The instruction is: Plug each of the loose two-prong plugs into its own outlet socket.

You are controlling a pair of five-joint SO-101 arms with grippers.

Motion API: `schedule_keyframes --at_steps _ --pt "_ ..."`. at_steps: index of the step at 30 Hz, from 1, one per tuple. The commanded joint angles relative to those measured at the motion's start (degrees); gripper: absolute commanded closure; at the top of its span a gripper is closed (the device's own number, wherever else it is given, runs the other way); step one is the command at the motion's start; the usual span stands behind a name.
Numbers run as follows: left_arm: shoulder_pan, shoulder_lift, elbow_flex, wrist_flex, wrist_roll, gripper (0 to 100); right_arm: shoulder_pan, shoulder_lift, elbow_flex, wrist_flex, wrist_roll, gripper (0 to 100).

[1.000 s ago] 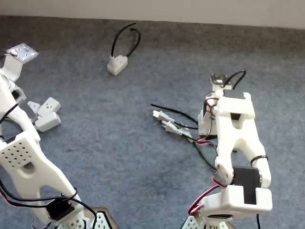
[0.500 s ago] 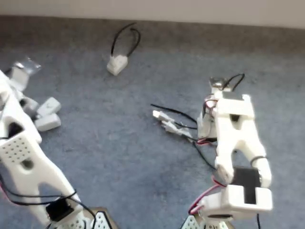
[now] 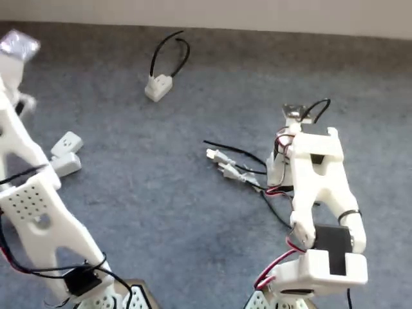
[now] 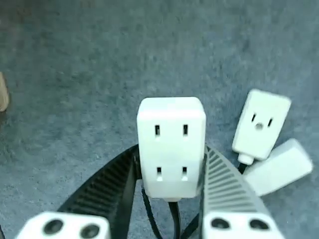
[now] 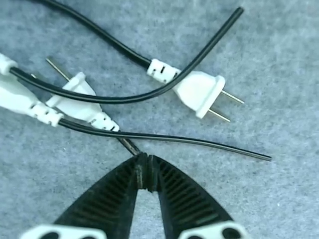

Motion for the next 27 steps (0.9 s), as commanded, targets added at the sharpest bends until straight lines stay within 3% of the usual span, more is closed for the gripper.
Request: schedule_keyframes --at_steps 1,5,10,14,18,21,24,27 --pt "7.4 -16.4 6.0 0.9 11.3 99 0.2 -0.4 -0.3 -0.6 -0.6 99.2" --pt "15.8 -32.7 26.9 0.9 15.6 99 0.3 -0.4 -0.3 -0.6 -0.6 99.2" --pt "30.9 -53.5 57.4 0.5 15.7 99 0.5 -0.4 -0.3 -0.6 -0.6 99.2" --pt "41.3 -62.8 76.2 -1.6 16.0 99 0.6 -0.4 -0.3 -0.6 -0.6 99.2" --pt "43.4 -62.0 91.1 -12.7 22.6 99 0.7 -0.4 -0.3 -0.5 -0.6 99.2" --pt "43.4 -57.9 99.6 -23.3 23.3 99 0.7 -0.5 -0.3 -0.5 -0.6 99.2" --pt "43.4 -52.6 102.9 -31.3 23.6 98 0.7 -0.5 -0.3 -0.5 -0.6 99.2" --pt "43.3 -47.3 102.8 -35.0 25.6 88 0.4 -0.7 -0.5 0.0 -0.4 99.2"
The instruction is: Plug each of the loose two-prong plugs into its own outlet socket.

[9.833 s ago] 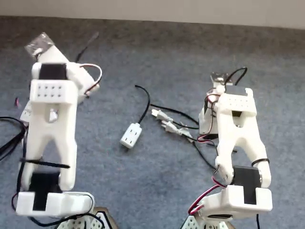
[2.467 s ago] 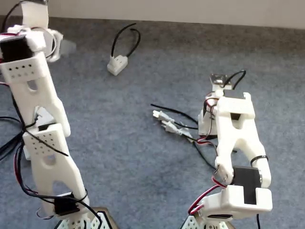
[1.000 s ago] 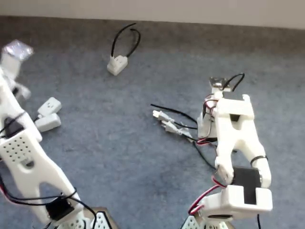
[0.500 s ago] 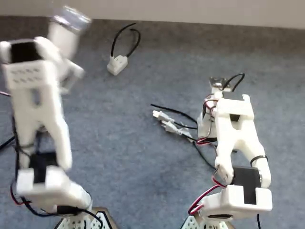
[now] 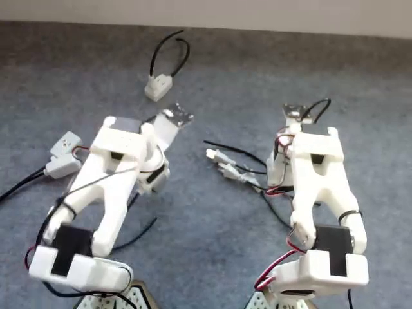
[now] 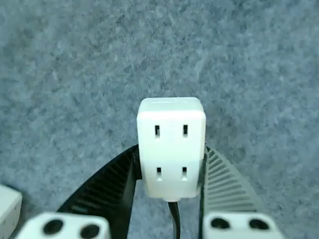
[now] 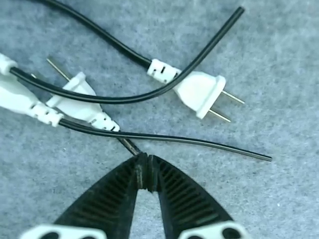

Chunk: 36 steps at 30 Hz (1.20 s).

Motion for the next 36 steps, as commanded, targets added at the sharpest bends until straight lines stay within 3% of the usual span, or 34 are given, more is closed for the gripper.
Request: schedule_keyframes --at_steps 1,4,8,16,21,25,30,36 --pt "0.7 6.1 0.3 -6.9 5.3 84 0.3 -0.8 -0.6 0.0 -0.4 99.2" --pt "0.7 9.8 -0.5 -8.4 12.6 75 0.2 -0.9 -2.3 1.9 -0.2 99.2" --pt "0.2 11.5 -2.5 -8.1 14.7 75 -3.1 -0.9 -10.5 9.5 1.8 99.2" --pt "-5.0 10.9 -3.0 -7.7 14.7 75 -16.9 -0.9 -22.6 27.8 23.8 99.2" --pt "-7.6 9.4 -2.7 -11.1 15.0 75 -18.4 -0.4 -18.9 27.6 39.8 99.2" --pt "-9.7 5.5 0.2 -13.4 18.6 82 -18.4 -0.3 -16.8 27.2 46.9 99.1" --pt "-8.3 1.4 5.7 -16.1 18.5 85 -18.3 -0.2 -16.3 21.5 47.5 90.2" --pt "-6.8 0.5 7.4 -16.4 18.5 81 -19.2 4.4 -14.2 14.6 46.8 89.6"
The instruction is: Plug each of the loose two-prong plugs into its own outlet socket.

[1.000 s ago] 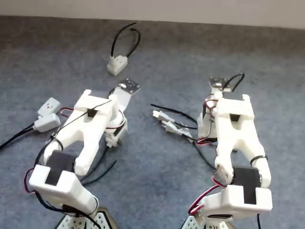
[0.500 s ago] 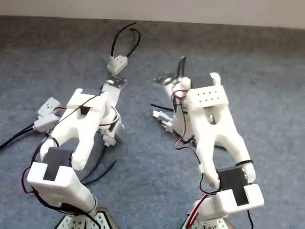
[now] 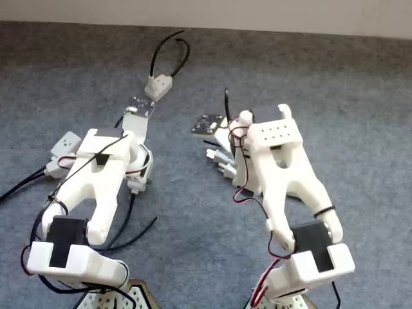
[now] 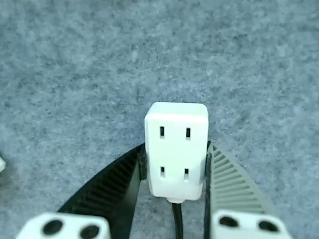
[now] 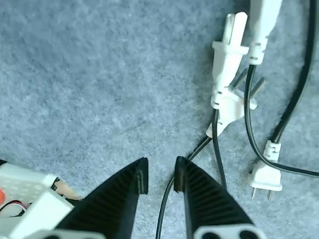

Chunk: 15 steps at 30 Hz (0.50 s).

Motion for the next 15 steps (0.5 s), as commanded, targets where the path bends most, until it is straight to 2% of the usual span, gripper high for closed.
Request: schedule_keyframes --at_steps 1,6,15 --pt "1.5 -2.4 0.2 -0.5 0.6 81 -1.5 3.0 0.1 -4.3 0.0 90.4" --pt "1.5 -2.4 0.2 -0.5 0.6 77 -3.6 8.7 -1.7 -5.5 0.0 94.7" --pt "3.5 -2.9 1.4 -0.5 0.5 73 -6.5 8.9 -3.9 -9.3 -0.1 94.7"
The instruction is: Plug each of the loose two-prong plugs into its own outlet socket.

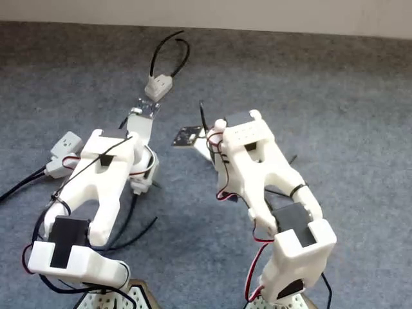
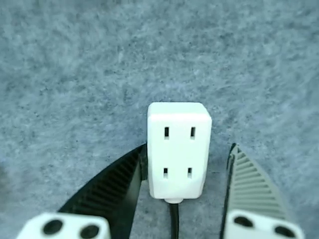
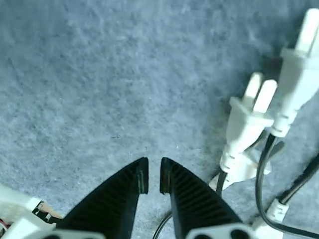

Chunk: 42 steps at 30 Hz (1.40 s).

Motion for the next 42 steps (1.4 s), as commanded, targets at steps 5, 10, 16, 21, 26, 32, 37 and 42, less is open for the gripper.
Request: schedule_keyframes --at_steps 5,10,16,21,26,32,37,42 --pt "1.7 -2.8 0.9 -0.4 0.0 73 0.7 -0.6 -2.9 -7.3 0.0 94.7" --pt "1.7 -2.8 0.9 -0.4 0.0 73 1.1 -0.6 -2.9 -10.9 0.1 94.7" --pt "1.7 -2.8 0.9 -0.4 0.0 73 2.4 2.1 -2.6 -13.2 0.1 94.7" --pt "1.7 -2.8 0.9 -0.4 0.0 73 4.0 9.0 -4.3 -13.1 0.1 95.0" --pt "1.7 -2.8 0.9 -0.4 0.0 73 4.0 10.9 -6.2 -13.0 0.1 96.4" --pt "1.7 -2.8 0.8 -0.4 0.0 73 4.1 10.8 -10.6 -12.5 0.1 99.1" --pt "1.7 -2.7 0.7 -0.4 0.0 73 2.2 10.8 -17.5 -4.9 0.0 99.1" --pt "1.7 -2.7 0.7 -0.4 0.0 74 0.1 10.9 -26.7 2.9 -0.7 99.1"
